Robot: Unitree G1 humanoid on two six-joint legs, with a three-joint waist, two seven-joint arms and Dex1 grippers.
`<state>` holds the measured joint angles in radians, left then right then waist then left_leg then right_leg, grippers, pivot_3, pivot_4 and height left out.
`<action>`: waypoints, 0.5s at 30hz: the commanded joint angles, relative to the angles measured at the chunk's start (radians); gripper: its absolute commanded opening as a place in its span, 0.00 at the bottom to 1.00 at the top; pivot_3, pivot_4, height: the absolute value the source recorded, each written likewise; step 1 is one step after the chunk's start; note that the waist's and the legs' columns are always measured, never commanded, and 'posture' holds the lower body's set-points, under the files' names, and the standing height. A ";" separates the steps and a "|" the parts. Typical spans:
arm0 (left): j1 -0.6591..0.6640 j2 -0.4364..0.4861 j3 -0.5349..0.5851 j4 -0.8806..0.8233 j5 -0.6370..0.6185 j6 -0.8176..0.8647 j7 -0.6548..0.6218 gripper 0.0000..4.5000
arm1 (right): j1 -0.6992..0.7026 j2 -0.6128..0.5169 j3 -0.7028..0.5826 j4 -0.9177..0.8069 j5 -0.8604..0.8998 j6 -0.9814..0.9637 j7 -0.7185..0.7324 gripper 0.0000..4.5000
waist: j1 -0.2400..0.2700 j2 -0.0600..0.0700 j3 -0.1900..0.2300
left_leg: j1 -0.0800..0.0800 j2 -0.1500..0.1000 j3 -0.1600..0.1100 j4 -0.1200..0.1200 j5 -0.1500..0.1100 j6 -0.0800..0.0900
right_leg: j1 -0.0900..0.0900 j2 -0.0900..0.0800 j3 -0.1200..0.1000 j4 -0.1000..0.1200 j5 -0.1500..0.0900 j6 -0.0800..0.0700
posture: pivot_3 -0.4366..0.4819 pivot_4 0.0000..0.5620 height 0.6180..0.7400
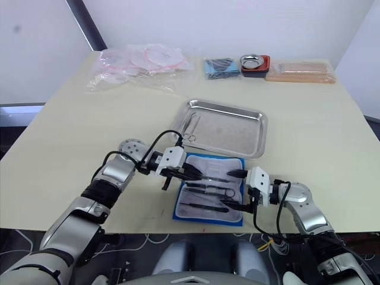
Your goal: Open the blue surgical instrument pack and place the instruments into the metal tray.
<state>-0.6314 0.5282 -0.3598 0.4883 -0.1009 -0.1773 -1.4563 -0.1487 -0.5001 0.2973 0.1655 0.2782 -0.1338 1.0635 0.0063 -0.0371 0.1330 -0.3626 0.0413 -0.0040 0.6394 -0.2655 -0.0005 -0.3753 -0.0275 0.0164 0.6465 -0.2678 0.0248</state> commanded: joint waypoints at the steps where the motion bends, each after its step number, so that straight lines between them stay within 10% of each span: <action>1: -0.010 0.013 0.011 -0.026 0.010 0.032 -0.002 0.00 | 0.062 -0.022 0.067 0.119 -0.126 0.075 -0.021 1.00 | 0.000 0.000 0.000 | 0.000 0.000 0.000 0.000 0.000 0.000 | 0.000 0.000 0.000 0.000 0.000 0.000 | 0.48 0.27 1.00; 15: -0.078 0.085 -0.026 -0.281 0.039 0.309 -0.073 0.00 | 0.047 -0.015 0.077 0.141 -0.138 0.072 -0.020 1.00 | -0.015 0.000 0.001 | -0.001 0.000 -0.001 0.000 0.000 0.000 | 0.000 0.000 0.000 0.000 0.000 0.000 | 0.48 0.27 1.00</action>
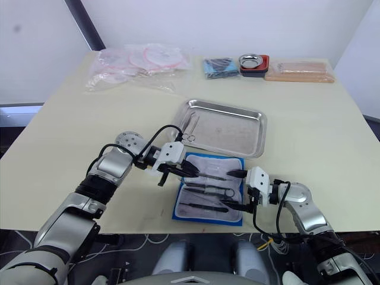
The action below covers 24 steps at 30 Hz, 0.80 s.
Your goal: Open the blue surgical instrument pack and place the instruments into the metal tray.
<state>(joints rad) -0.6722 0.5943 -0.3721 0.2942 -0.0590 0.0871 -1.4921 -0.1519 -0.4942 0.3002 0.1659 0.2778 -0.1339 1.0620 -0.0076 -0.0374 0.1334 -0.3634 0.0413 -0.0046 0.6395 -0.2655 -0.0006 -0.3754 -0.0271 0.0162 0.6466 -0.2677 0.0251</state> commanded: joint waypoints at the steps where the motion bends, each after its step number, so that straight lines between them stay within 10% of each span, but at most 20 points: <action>1: -0.037 0.034 -0.024 -0.105 0.005 0.061 -0.052 0.00 | 0.048 -0.019 0.074 0.142 -0.137 0.073 -0.019 1.00 | -0.003 0.000 0.000 | 0.000 0.000 0.000 0.000 0.000 0.000 | 0.000 0.000 0.000 0.000 0.000 0.000 | 0.48 0.27 1.00; 24: -0.039 0.173 -0.004 -0.181 0.050 0.125 -0.048 0.00 | 0.050 -0.007 0.083 0.144 -0.133 0.074 -0.028 1.00 | -0.007 0.001 0.001 | 0.001 0.002 0.000 0.000 0.000 0.000 | 0.000 0.003 0.001 0.001 0.000 0.000 | 0.48 0.27 1.00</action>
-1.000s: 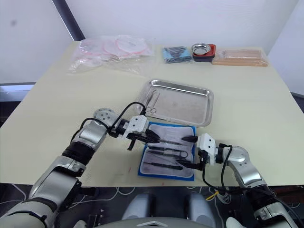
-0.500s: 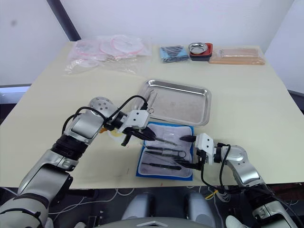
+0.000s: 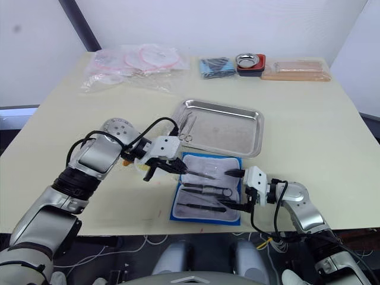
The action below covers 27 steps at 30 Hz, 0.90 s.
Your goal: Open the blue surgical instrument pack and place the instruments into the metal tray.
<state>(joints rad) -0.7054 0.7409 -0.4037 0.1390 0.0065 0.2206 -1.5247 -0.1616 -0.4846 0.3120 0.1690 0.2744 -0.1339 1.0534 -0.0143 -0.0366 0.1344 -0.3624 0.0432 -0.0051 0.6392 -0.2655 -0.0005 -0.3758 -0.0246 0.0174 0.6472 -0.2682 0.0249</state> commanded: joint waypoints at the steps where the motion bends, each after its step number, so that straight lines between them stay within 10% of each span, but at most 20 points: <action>1: -0.003 0.036 0.031 -0.029 -0.019 -0.009 -0.018 0.00 | 0.060 -0.016 0.072 0.141 -0.130 0.074 -0.019 1.00 | 0.000 0.000 0.000 | 0.000 0.000 0.000 0.000 0.000 0.000 | 0.000 0.000 0.000 0.000 0.000 0.000 | 0.48 0.27 1.00; 27: -0.051 0.240 0.070 -0.053 -0.154 0.037 -0.090 0.00 | 0.050 -0.011 0.081 0.150 -0.135 0.073 -0.015 1.00 | 0.001 0.001 0.001 | 0.001 0.003 0.001 0.000 0.000 0.000 | -0.001 0.002 0.001 0.001 0.000 0.000 | 0.48 0.27 1.00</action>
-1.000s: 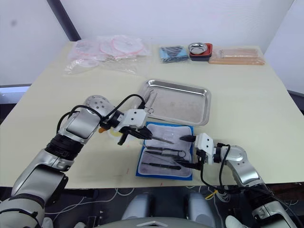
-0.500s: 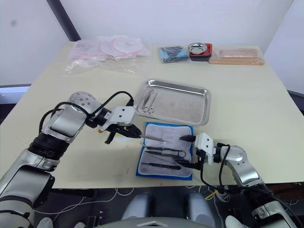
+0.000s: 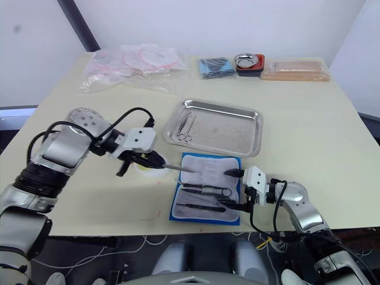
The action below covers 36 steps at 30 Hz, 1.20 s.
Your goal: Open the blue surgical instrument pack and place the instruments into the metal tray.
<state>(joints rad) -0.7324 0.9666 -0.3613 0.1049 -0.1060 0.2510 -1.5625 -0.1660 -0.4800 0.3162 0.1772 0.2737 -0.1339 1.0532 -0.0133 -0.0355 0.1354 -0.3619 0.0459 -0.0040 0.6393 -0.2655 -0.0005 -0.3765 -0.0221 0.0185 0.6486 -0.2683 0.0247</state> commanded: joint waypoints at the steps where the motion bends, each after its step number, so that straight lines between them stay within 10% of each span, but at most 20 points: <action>1: -0.031 -0.004 0.044 -0.014 -0.053 0.019 -0.034 0.00 | 0.054 -0.015 0.078 0.143 -0.135 0.072 -0.014 1.00 | 0.000 0.000 0.000 | 0.000 0.000 0.000 0.000 0.000 0.000 | 0.000 0.000 0.000 0.000 0.000 0.000 | 0.48 0.27 1.00; 25: 0.051 -0.633 0.226 -0.168 -0.010 0.568 1.011 0.00 | 0.029 0.004 0.082 0.177 -0.145 0.059 -0.008 1.00 | -0.003 -0.004 -0.002 | 0.003 0.001 -0.003 0.009 0.000 0.000 | 0.000 0.004 0.005 0.012 0.000 0.005 | 0.48 0.27 1.00; 36: -0.003 -0.794 0.303 -0.045 0.009 0.716 1.277 0.00 | 0.027 0.006 0.082 0.185 -0.150 0.050 -0.008 1.00 | -0.005 -0.004 -0.002 | 0.003 0.001 -0.004 0.009 0.000 0.000 | 0.001 0.004 0.005 0.012 0.000 0.006 | 0.48 0.27 1.00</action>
<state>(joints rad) -0.7089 0.1780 -0.0780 0.0746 -0.1001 0.9590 -0.3084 -0.1970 -0.4575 0.3173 0.2162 0.2640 -0.1367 1.0594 -0.0181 -0.0395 0.1334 -0.3593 0.0469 -0.0078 0.6482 -0.2655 -0.0008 -0.3760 -0.0180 0.0240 0.6609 -0.2680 0.0303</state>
